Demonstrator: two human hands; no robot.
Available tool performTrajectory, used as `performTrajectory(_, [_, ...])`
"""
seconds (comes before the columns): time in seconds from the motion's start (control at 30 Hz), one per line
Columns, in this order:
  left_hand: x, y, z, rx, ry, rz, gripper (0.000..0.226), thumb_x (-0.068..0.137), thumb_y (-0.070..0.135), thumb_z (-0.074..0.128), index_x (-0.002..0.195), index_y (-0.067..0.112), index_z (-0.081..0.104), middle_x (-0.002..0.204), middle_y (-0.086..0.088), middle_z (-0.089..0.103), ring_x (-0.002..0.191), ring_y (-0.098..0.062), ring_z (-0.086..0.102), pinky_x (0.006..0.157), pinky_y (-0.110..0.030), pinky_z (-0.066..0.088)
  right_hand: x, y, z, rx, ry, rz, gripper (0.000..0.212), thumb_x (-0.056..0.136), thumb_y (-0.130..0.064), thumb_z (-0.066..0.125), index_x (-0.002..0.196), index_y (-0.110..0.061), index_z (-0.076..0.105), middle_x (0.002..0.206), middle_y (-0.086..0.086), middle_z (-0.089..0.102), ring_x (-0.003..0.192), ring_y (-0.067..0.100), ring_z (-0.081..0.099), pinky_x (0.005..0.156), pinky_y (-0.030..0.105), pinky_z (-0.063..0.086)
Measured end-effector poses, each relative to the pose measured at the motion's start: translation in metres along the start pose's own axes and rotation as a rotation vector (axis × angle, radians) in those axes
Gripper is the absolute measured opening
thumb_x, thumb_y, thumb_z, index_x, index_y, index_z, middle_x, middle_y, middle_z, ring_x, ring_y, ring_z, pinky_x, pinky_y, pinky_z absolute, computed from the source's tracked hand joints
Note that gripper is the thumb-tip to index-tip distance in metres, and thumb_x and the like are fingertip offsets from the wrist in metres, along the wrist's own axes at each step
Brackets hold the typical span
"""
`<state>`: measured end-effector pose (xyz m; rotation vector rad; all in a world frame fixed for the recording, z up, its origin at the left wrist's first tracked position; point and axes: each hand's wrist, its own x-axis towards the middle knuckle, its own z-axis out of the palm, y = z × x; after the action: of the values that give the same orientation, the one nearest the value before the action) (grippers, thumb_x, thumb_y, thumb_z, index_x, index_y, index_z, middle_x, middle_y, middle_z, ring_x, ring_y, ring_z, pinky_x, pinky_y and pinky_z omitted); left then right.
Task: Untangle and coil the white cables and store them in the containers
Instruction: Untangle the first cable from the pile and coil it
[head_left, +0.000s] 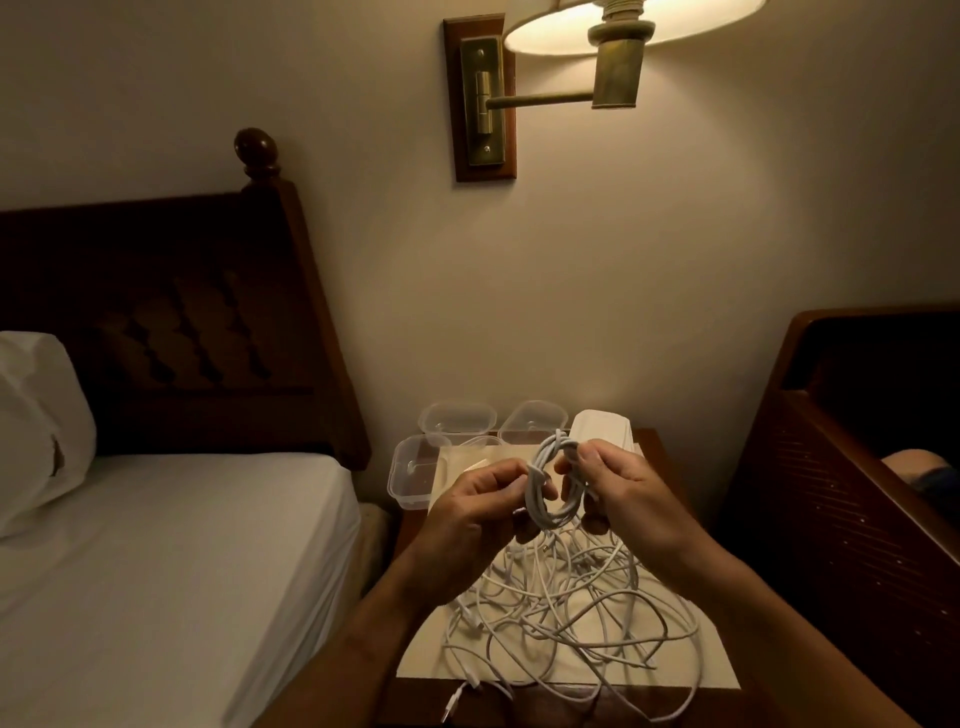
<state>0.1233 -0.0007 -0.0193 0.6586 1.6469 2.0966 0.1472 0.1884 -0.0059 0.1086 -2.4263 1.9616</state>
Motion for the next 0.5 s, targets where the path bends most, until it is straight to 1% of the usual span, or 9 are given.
performTrajectory(0.03, [-0.001, -0.001, -0.002, -0.044, -0.039, -0.034, 0.023, 0.101, 0.023, 0.05, 0.103, 0.011, 0.07, 0.093, -0.008, 0.06, 0.081, -0.021, 0.05, 0.074, -0.033, 0.04, -0.001, 0.0, -0.003, -0.048, -0.067, -0.016, 0.032, 0.108, -0.033, 0.037, 0.104, -0.016, 0.063, 0.087, 0.004, 0.059, 0.073, 0.014, 0.05, 0.066, 0.029, 0.044])
performTrajectory(0.1, [-0.003, -0.003, -0.005, -0.112, -0.126, -0.079, 0.021, 0.103, 0.021, 0.05, 0.107, 0.01, 0.068, 0.088, -0.007, 0.058, 0.076, -0.018, 0.048, 0.07, -0.031, 0.038, -0.003, 0.0, -0.007, -0.212, -0.173, -0.069, 0.019, 0.108, -0.027, 0.04, 0.11, -0.019, 0.058, 0.091, -0.002, 0.06, 0.075, 0.006, 0.054, 0.068, 0.025, 0.047])
performTrajectory(0.17, [-0.002, -0.002, -0.011, -0.096, -0.178, -0.097, 0.019, 0.103, 0.02, 0.052, 0.109, 0.008, 0.064, 0.08, -0.005, 0.054, 0.069, -0.015, 0.046, 0.066, -0.028, 0.038, -0.005, 0.002, -0.009, -0.365, -0.222, -0.119, 0.013, 0.107, -0.022, 0.042, 0.112, -0.025, 0.053, 0.091, 0.0, 0.061, 0.074, 0.005, 0.056, 0.067, 0.023, 0.05])
performTrajectory(0.23, [-0.002, 0.001, -0.017, 0.02, -0.17, -0.101, 0.016, 0.101, 0.022, 0.058, 0.106, 0.009, 0.065, 0.076, -0.006, 0.053, 0.064, -0.013, 0.046, 0.062, -0.025, 0.04, -0.005, 0.003, -0.011, -0.46, -0.202, -0.179, 0.018, 0.107, -0.018, 0.041, 0.115, -0.033, 0.048, 0.085, -0.004, 0.058, 0.067, -0.001, 0.05, 0.061, 0.017, 0.045])
performTrajectory(0.3, [-0.002, 0.003, -0.023, 0.197, -0.111, -0.089, 0.013, 0.101, 0.02, 0.058, 0.101, 0.01, 0.066, 0.075, -0.008, 0.055, 0.062, -0.014, 0.046, 0.059, -0.023, 0.041, -0.007, 0.005, -0.016, -0.477, -0.181, -0.199, 0.032, 0.107, -0.017, 0.041, 0.13, -0.039, 0.042, 0.086, -0.013, 0.054, 0.069, -0.008, 0.049, 0.063, 0.012, 0.042])
performTrajectory(0.33, [-0.003, 0.004, -0.025, 0.278, -0.078, -0.075, 0.012, 0.103, 0.016, 0.056, 0.1, 0.009, 0.066, 0.074, -0.007, 0.055, 0.062, -0.014, 0.046, 0.058, -0.022, 0.041, -0.007, 0.007, -0.02, -0.468, -0.186, -0.184, 0.038, 0.107, -0.018, 0.042, 0.139, -0.037, 0.039, 0.089, -0.017, 0.053, 0.072, -0.011, 0.05, 0.065, 0.011, 0.042])
performTrajectory(0.4, [-0.004, 0.007, -0.028, 0.383, -0.037, -0.034, 0.012, 0.103, 0.009, 0.053, 0.099, 0.005, 0.064, 0.073, -0.004, 0.057, 0.062, -0.013, 0.046, 0.058, -0.022, 0.043, -0.01, 0.011, -0.028, -0.475, -0.216, -0.156, 0.045, 0.106, -0.023, 0.044, 0.149, -0.033, 0.035, 0.096, -0.022, 0.051, 0.082, -0.017, 0.052, 0.071, 0.012, 0.044])
performTrajectory(0.43, [-0.006, 0.009, -0.029, 0.412, -0.033, -0.016, 0.012, 0.103, 0.008, 0.053, 0.099, 0.004, 0.064, 0.073, -0.004, 0.057, 0.062, -0.013, 0.047, 0.059, -0.023, 0.043, -0.011, 0.012, -0.032, -0.479, -0.236, -0.152, 0.047, 0.106, -0.024, 0.045, 0.151, -0.033, 0.036, 0.097, -0.024, 0.051, 0.086, -0.017, 0.052, 0.072, 0.014, 0.045])
performTrajectory(0.5, [-0.009, 0.011, -0.033, 0.45, -0.036, 0.009, 0.012, 0.102, 0.008, 0.055, 0.1, 0.003, 0.066, 0.074, -0.008, 0.057, 0.064, -0.015, 0.048, 0.061, -0.025, 0.046, -0.013, 0.01, -0.04, -0.47, -0.282, -0.164, 0.045, 0.105, -0.023, 0.046, 0.148, -0.034, 0.041, 0.09, -0.025, 0.055, 0.084, -0.01, 0.054, 0.071, 0.017, 0.045])
